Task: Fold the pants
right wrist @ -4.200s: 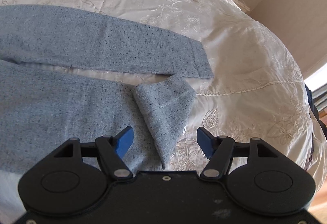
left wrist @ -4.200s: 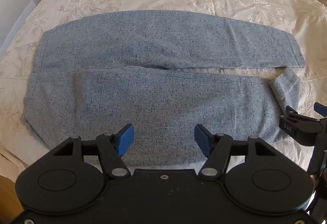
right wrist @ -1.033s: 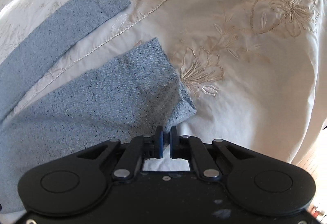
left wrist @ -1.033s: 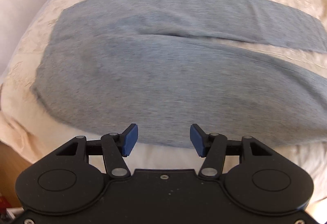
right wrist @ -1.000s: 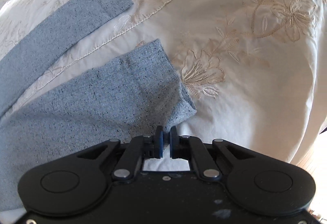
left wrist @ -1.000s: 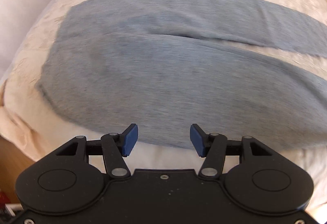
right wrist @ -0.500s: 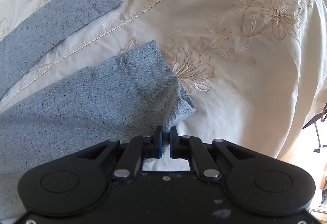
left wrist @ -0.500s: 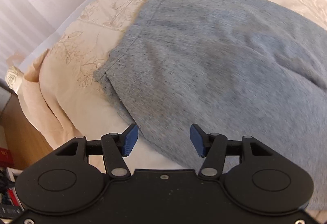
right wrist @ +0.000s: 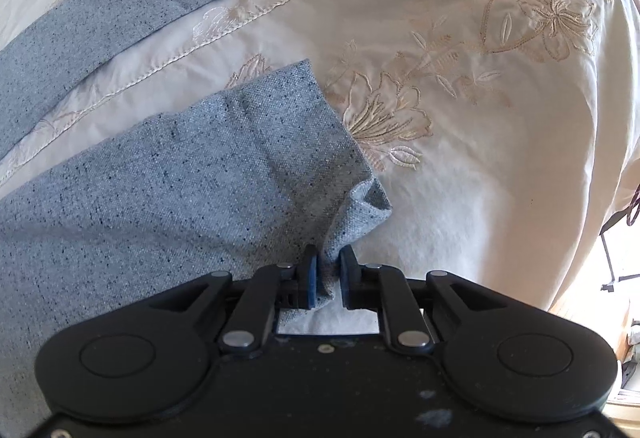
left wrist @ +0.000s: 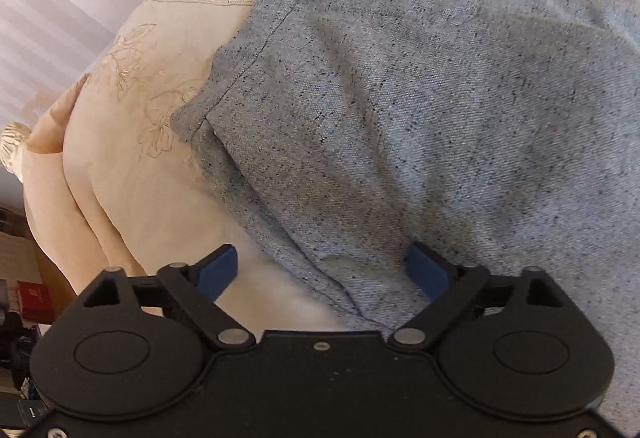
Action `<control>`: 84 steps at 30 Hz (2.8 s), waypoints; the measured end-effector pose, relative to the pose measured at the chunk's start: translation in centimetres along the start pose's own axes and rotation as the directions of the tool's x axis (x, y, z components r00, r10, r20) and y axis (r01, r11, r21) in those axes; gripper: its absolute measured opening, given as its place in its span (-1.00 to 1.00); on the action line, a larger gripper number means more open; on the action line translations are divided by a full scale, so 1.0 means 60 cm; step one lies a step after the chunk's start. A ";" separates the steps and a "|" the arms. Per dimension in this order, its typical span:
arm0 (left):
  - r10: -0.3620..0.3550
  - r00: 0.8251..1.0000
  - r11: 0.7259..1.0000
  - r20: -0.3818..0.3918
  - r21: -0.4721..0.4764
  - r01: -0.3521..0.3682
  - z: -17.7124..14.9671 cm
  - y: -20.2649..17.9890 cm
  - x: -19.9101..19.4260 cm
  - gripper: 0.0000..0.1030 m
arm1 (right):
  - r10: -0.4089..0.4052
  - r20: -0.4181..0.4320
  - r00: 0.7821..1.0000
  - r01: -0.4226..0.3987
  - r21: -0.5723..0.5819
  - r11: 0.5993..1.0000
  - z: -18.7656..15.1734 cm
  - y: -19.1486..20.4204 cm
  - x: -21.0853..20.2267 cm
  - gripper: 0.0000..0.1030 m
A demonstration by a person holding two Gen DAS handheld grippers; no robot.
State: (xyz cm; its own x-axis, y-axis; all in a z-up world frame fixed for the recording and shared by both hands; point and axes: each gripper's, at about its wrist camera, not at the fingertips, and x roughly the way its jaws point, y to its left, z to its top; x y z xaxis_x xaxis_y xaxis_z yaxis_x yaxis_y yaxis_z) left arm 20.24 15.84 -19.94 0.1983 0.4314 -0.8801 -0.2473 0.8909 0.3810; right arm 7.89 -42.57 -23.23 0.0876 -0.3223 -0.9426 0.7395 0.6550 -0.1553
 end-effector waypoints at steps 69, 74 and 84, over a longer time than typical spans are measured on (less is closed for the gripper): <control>-0.262 0.957 0.950 0.126 0.209 0.233 0.288 -0.203 0.001 -0.24 | 0.437 0.087 0.895 -0.388 -0.330 0.860 0.075 0.484 -0.128 -0.65; -0.167 0.960 0.939 0.223 0.333 0.086 0.252 -0.245 -0.013 -0.27 | 0.392 0.059 0.918 -0.343 -0.377 0.860 0.128 0.520 -0.064 -0.66; -0.186 0.942 0.962 0.280 0.246 0.117 0.258 -0.195 -0.067 -0.18 | 0.206 0.190 0.960 -0.166 -0.208 0.964 0.240 0.327 -0.055 -0.66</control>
State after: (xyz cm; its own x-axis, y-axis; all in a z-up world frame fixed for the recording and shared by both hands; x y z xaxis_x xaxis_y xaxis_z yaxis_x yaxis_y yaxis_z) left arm 37.00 5.87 -16.49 0.4982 0.2807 -0.8204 0.0184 0.9425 0.3336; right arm 31.74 -38.48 -18.94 0.3634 -0.3043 -0.8805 0.5597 0.8269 -0.0548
